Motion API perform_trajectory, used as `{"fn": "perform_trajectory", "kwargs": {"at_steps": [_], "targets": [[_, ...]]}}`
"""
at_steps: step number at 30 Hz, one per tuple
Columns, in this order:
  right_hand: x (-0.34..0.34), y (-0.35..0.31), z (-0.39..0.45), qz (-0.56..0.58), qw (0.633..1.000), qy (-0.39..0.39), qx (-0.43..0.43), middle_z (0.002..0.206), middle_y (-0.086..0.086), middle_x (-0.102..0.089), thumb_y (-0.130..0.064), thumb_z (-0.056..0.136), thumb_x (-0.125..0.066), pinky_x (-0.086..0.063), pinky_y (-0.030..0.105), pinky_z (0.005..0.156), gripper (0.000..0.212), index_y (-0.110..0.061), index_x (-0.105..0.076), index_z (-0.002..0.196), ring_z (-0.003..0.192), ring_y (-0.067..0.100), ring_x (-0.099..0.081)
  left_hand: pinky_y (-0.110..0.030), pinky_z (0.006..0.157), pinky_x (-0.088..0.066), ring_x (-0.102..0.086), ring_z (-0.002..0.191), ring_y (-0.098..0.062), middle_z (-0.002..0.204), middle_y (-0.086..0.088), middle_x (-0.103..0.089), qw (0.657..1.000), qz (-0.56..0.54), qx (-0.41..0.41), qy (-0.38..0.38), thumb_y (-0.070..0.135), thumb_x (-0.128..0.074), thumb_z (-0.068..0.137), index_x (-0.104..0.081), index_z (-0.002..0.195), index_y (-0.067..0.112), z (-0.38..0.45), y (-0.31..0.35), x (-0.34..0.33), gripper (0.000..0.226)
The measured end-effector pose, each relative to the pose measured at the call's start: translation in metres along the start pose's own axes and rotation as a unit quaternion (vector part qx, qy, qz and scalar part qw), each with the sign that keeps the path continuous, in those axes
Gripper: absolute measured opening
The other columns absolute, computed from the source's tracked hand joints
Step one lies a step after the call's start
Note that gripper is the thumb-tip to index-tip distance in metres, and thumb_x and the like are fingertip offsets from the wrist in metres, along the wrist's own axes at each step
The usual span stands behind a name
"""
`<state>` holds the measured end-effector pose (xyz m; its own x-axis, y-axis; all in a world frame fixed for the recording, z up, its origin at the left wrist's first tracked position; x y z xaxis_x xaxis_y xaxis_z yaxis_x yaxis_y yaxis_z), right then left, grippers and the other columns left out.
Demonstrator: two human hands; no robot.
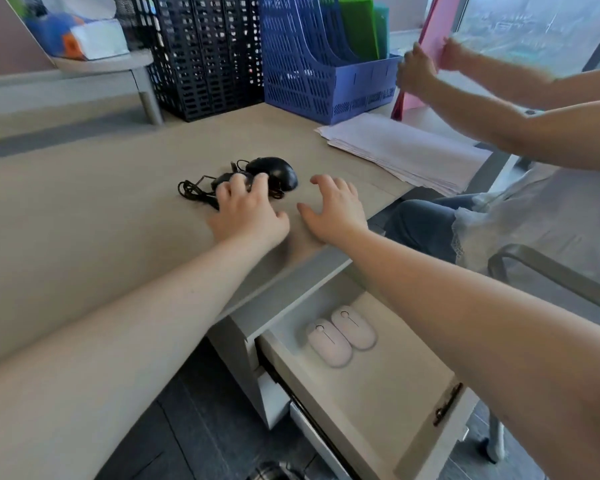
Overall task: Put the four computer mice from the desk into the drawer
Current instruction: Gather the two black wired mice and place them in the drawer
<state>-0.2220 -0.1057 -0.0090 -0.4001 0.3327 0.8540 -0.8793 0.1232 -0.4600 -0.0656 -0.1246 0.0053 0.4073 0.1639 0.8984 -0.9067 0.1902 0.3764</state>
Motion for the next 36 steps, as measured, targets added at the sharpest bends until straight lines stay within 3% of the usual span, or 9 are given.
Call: {"fn": "perform_trajectory", "kwargs": {"at_steps": [4,7,11,14,19,23,26,32,36], "targets": [[-0.028,-0.018,0.034,0.033,0.997,-0.066,0.012,0.150,0.006,-0.036,-0.038,0.086,-0.056,-0.029,0.042,0.113,0.071,-0.028,-0.026,0.149,0.142,0.030,-0.025,-0.061,0.104,-0.029,0.010,0.147,-0.030,0.160,0.005,0.000,0.992,0.042,0.064,-0.100,0.054,-0.056,0.075,-0.013,0.144,0.046,0.033,-0.039,-0.023,0.081],[-0.043,-0.031,0.054,0.042,0.995,-0.089,0.028,0.157,0.008,-0.026,-0.040,0.084,-0.057,-0.024,0.044,0.117,0.078,-0.033,-0.019,0.151,0.147,0.031,-0.017,-0.061,0.105,-0.029,0.015,0.146,-0.033,0.161,0.006,0.002,0.993,0.055,0.046,-0.093,0.065,-0.048,0.076,-0.014,0.143,0.048,0.047,-0.044,-0.026,0.077],[-0.059,-0.039,0.072,0.032,0.992,-0.119,0.030,0.163,0.008,-0.009,-0.038,0.086,-0.055,-0.018,0.044,0.119,0.077,-0.041,-0.014,0.151,0.151,0.031,-0.003,-0.054,0.106,-0.033,-0.009,0.145,-0.034,0.157,-0.002,-0.022,0.999,0.026,0.002,-0.030,0.054,-0.053,0.078,-0.028,0.141,0.034,0.060,-0.043,-0.024,0.070],[-0.062,-0.039,0.079,0.022,0.992,-0.118,0.038,0.163,0.007,-0.012,-0.039,0.087,-0.055,-0.021,0.041,0.119,0.068,-0.042,-0.025,0.148,0.150,0.029,-0.012,-0.047,0.097,-0.043,-0.035,0.128,-0.037,0.140,-0.005,-0.042,0.999,0.026,-0.026,0.000,0.050,-0.055,0.078,-0.033,0.137,0.031,0.062,-0.038,-0.023,0.066],[-0.050,-0.039,0.074,0.040,0.998,-0.044,0.035,0.134,0.007,-0.044,-0.036,0.080,-0.061,-0.044,0.037,0.097,0.052,-0.034,-0.049,0.130,0.121,0.033,-0.050,-0.042,0.083,-0.043,-0.039,0.116,-0.039,0.129,-0.010,-0.041,0.996,0.080,-0.028,-0.027,0.047,-0.054,0.080,-0.044,0.128,0.031,0.060,-0.029,-0.020,0.051],[-0.036,-0.034,0.060,0.038,0.999,-0.005,0.008,0.119,0.011,-0.045,-0.038,0.074,-0.064,-0.049,0.040,0.091,0.049,-0.026,-0.050,0.119,0.109,0.037,-0.051,-0.040,0.072,-0.040,-0.045,0.104,-0.039,0.121,-0.012,-0.041,0.995,0.080,-0.050,-0.021,0.028,-0.055,0.084,-0.046,0.121,0.025,0.048,-0.013,-0.014,0.037],[-0.029,-0.029,0.042,0.019,1.000,-0.018,0.009,0.122,0.013,-0.043,-0.042,0.074,-0.063,-0.048,0.044,0.095,0.060,-0.034,-0.045,0.130,0.113,0.038,-0.049,-0.037,0.067,-0.035,-0.046,0.102,-0.038,0.117,-0.010,-0.042,0.993,0.088,-0.071,-0.015,0.018,-0.050,0.088,-0.049,0.117,0.026,0.030,-0.004,-0.009,0.029],[-0.002,-0.011,-0.001,-0.030,0.996,-0.085,-0.015,0.121,0.013,-0.046,-0.042,0.075,-0.064,-0.051,0.041,0.093,0.062,-0.040,-0.045,0.134,0.112,0.038,-0.051,-0.040,0.076,-0.043,-0.047,0.103,-0.038,0.117,-0.010,-0.044,0.988,0.104,-0.105,-0.043,0.017,-0.049,0.089,-0.051,0.118,0.028,-0.011,0.018,-0.005,0.032],[0.021,0.008,-0.040,-0.021,0.996,-0.086,-0.029,0.119,0.013,-0.048,-0.040,0.075,-0.065,-0.052,0.039,0.090,0.061,-0.038,-0.046,0.133,0.109,0.037,-0.053,-0.037,0.069,-0.038,-0.047,0.101,-0.036,0.115,-0.007,-0.044,0.986,0.104,-0.118,-0.060,0.019,-0.056,0.086,-0.051,0.119,0.030,-0.051,0.043,-0.005,0.036]]}}
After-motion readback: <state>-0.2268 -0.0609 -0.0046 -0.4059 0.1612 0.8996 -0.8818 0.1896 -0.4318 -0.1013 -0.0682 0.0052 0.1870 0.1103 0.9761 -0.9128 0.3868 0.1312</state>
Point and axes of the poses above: each hand's wrist, its own z-axis towards the middle knuckle, its own x-axis out of the back of the hand, y = z × x, the point moved 9 cm from there along z, towards the middle knuckle
